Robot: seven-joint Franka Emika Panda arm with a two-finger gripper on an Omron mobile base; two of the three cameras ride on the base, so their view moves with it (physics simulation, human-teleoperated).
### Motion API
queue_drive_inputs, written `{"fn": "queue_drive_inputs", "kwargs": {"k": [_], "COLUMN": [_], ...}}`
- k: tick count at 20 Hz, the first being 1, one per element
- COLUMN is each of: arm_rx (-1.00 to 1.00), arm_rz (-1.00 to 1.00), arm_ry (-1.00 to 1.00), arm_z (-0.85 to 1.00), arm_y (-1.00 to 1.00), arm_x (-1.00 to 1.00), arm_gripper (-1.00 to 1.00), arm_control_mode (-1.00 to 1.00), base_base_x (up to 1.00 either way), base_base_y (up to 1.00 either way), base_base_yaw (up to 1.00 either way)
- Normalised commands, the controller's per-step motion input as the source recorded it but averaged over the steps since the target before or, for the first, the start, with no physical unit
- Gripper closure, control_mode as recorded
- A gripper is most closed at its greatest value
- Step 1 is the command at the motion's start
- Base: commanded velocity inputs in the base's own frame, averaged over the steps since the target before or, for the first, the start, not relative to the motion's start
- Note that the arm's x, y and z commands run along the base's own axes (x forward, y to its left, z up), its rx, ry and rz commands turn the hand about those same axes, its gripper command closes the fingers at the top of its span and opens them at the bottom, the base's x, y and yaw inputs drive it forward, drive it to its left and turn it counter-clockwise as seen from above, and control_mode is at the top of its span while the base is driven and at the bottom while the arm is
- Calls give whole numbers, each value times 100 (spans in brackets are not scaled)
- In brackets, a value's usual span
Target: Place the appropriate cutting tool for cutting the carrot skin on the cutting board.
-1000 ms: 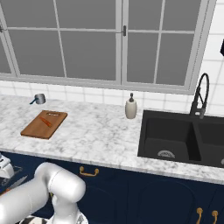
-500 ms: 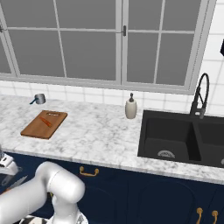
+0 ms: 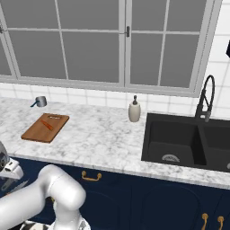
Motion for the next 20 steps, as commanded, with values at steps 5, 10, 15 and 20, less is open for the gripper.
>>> {"fn": "queue_drive_inputs", "kwargs": {"k": [5,10,15,20], "arm_rx": [0,0,0,0], "arm_rz": [0,0,0,0], "arm_ry": [0,0,0,0], "arm_z": [-30,-27,-40,-55], "arm_y": [21,10,0,0], "arm_x": [0,1,0,-25], "arm_gripper": [-100,-100,-100,100], "arm_control_mode": [-100,-100,-100,-100], "base_base_x": [0,0,0,0], "base_base_y": [0,0,0,0], "base_base_yaw": [0,0,0,0]}}
